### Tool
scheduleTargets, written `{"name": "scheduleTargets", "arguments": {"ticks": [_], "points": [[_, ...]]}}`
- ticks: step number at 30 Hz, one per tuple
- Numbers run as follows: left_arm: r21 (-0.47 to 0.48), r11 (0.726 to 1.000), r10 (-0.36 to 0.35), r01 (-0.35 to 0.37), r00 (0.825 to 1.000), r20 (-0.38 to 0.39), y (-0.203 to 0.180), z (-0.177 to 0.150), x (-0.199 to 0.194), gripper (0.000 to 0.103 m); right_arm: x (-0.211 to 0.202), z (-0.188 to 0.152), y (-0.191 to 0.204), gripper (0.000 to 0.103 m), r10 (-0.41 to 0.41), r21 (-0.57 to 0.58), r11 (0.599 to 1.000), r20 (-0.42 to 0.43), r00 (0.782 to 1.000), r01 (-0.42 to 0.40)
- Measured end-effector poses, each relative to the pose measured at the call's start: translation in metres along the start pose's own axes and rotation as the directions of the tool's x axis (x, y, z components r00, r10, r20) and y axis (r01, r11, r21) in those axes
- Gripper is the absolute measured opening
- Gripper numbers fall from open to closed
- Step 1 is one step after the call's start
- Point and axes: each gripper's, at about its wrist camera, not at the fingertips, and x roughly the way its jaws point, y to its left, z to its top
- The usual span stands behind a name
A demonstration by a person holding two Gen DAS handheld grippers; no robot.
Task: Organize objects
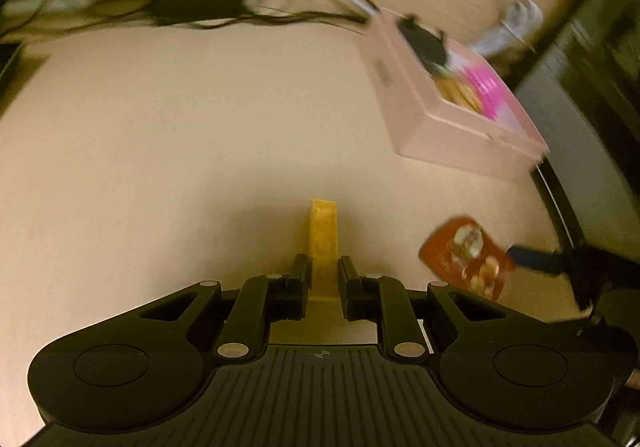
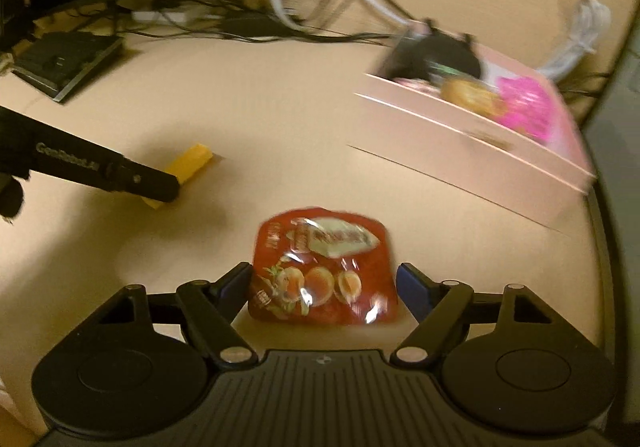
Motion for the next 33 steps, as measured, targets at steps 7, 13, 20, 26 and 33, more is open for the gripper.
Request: {"name": "scheduleTargets", "arguments": {"ticks": [7, 13, 20, 26, 33], "points": [[0.061, 0.997, -0.039, 0.041, 0.999, -0.032, -0.027, -0.003, 0.01, 0.019, -0.01, -0.021, -0.03, 0.101, -0.174, 0.031, 0.984, 0.016, 0.985, 0.173], [0.091, 0.996, -0.016, 0.02, 0.999, -0.041, -0.036, -0.005, 0.01, 0.019, -0.013, -0.029, -0.049, 0.103, -0.108, 0.159, 0.981, -0.008, 0.994, 0.107], [0.094, 0.995, -0.02, 0.024, 0.999, -0.042, -0.038, -0.01, 0.008, 0.019, -0.021, -0.034, -0.043, 0.103, -0.098, 0.188, 0.978, 0.017, 0.995, 0.093], [0.08, 0.997, -0.006, 0.009, 0.999, -0.039, -0.04, -0.011, 0.008, 0.019, -0.024, -0.032, -0.043, 0.103, -0.101, 0.193, 0.977, 0.05, 0.994, 0.09], [0.093, 0.995, 0.028, -0.025, 0.999, -0.03, -0.045, -0.013, 0.006, 0.019, -0.012, -0.022, -0.047, 0.103, -0.052, 0.256, 0.966, 0.033, 0.998, 0.041]]}}
